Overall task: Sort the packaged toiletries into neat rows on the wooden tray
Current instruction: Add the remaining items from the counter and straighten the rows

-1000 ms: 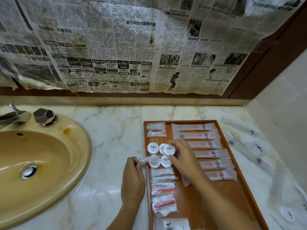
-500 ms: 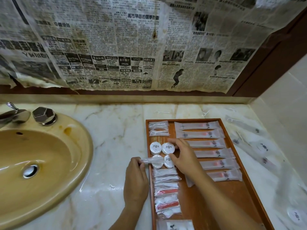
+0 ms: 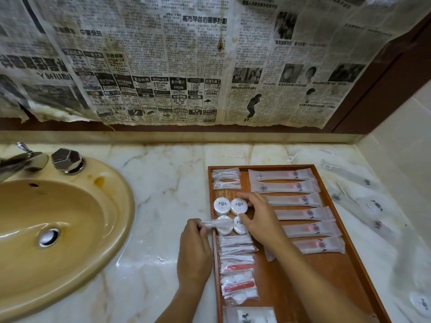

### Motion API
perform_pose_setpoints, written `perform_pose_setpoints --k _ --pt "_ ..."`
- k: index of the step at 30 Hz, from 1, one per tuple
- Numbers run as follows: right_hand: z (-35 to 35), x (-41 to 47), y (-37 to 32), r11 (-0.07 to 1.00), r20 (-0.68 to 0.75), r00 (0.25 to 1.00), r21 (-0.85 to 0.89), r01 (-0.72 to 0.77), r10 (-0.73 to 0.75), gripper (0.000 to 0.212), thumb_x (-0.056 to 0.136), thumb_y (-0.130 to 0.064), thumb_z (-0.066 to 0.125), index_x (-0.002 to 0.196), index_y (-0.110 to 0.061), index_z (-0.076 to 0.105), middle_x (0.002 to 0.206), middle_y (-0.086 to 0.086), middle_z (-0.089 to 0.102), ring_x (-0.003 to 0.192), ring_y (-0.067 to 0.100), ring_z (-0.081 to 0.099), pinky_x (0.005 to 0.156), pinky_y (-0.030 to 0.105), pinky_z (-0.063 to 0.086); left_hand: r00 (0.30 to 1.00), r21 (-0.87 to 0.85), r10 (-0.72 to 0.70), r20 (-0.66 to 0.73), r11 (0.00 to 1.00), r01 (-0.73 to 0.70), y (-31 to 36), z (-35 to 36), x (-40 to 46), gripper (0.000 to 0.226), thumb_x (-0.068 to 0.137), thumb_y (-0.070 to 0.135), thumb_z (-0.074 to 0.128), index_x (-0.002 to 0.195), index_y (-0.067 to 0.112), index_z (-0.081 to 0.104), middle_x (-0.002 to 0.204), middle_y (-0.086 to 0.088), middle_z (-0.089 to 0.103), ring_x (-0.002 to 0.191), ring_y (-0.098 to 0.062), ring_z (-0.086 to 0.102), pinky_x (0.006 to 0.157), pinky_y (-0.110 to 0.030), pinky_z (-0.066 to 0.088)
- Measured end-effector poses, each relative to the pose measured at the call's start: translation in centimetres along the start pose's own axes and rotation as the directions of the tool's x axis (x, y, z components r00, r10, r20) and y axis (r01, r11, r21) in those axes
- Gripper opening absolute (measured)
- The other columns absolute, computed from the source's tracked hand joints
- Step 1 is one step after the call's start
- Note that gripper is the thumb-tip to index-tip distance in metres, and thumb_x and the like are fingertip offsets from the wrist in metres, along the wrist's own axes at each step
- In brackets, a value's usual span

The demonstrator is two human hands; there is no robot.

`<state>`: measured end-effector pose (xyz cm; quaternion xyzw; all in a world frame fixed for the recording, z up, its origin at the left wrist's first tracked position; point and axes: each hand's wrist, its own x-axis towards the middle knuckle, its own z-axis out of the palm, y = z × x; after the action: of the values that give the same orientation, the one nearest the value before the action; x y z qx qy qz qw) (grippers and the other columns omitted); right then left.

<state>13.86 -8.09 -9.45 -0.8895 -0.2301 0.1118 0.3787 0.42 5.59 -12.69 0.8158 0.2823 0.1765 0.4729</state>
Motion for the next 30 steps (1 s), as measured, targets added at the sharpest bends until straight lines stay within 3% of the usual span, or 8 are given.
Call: perform_pose_setpoints --k 4,8,11,14,17,25,30 --pt "-0.3 -0.9 -0.2 0.999 -0.077 0.997 0.033 -0.006 0.009 0.046 0.086 -0.013 0.068 0.126 -0.032 0.057 0.122 -0.022 0.05 0.115 -0.004 0.047 0.103 0.03 0.047 1.0 -0.002 -0.011 -0.001 1.0 0.011 0.2 -0.1 0.0 0.018 0.095 0.049 0.028 0.087 0.037 0.039 0.086 0.014 0.056 0.083 -0.006 0.056 0.065 -0.016 0.037" --pt "-0.7 -4.1 1.0 0.996 -0.247 0.966 -0.012 -0.087 0.082 0.038 0.091 -0.028 0.062 0.129 -0.033 0.053 0.133 -0.018 0.048 0.126 0.005 0.044 0.106 0.042 0.044 1.0 -0.016 -0.017 -0.018 1.0 0.016 0.2 -0.2 0.2 0.013 0.099 0.04 0.033 0.087 0.037 0.039 0.085 0.013 0.055 0.081 -0.005 0.056 0.063 -0.017 0.037" --pt "-0.6 -6.7 2.5 0.969 -0.272 0.958 -0.196 -0.148 0.092 0.049 0.094 -0.045 0.048 0.141 -0.033 0.043 0.15 -0.016 0.035 0.142 0.01 0.029 0.117 0.048 0.027 1.0 -0.024 -0.017 -0.026 1.0 0.017 0.4 -0.2 0.2 0.011 0.101 0.032 0.039 0.09 0.035 0.04 0.085 0.013 0.056 0.08 -0.004 0.057 0.062 -0.012 0.036" --pt "-0.2 -8.6 3.6 0.923 -0.225 0.971 -0.352 -0.157 0.079 0.064 0.094 -0.057 0.028 0.153 -0.032 0.024 0.16 -0.014 0.014 0.149 0.007 0.005 0.121 0.035 0.005 0.999 -0.034 -0.024 -0.034 0.999 0.023 0.7 -0.3 0.1 0.01 0.101 0.028 0.042 0.092 0.028 0.043 0.084 0.011 0.057 0.08 -0.004 0.057 0.06 -0.01 0.038" --pt "0.2 -9.4 4.7 0.898 -0.226 0.972 -0.41 -0.156 0.065 0.066 0.095 -0.058 0.02 0.156 -0.03 0.016 0.163 -0.011 0.008 0.15 0.006 -0.006 0.12 0.031 -0.008 0.999 -0.067 -0.019 -0.044 0.998 0.016 0.9 -0.5 -0.1 0.008 0.1 0.024 0.046 0.092 0.023 0.046 0.083 0.01 0.057 0.079 -0.004 0.057 0.062 -0.006 0.04" --pt "1.1 -9.3 5.4 0.891 -0.273 0.96 -0.42 -0.169 0.054 0.066 0.096 -0.051 0.026 0.156 -0.026 0.018 0.163 -0.003 0.013 0.151 0.013 -0.001 0.122 0.041 -0.001 0.994 -0.177 0.043 -0.105 0.982 -0.061 0.8 -0.9 0.0 0.015 0.093 0.004 0.061 0.088 0.016 0.053 0.084 0.009 0.059 0.08 -0.005 0.057 0.069 -0.008 0.041" --pt "1.3 -9.3 5.5 0.891 -0.274 0.96 -0.417 -0.179 0.064 0.066 0.094 -0.051 0.027 0.155 -0.026 0.021 0.163 -0.004 0.014 0.151 0.013 0.002 0.123 0.046 0.004 0.995 -0.196 0.078 -0.065 0.977 -0.089 0.7 -1.0 0.0 0.015 0.09 0.001 0.065 0.088 0.015 0.059 0.085 0.004 0.061 0.079 -0.01 0.057 0.07 -0.01 0.042"
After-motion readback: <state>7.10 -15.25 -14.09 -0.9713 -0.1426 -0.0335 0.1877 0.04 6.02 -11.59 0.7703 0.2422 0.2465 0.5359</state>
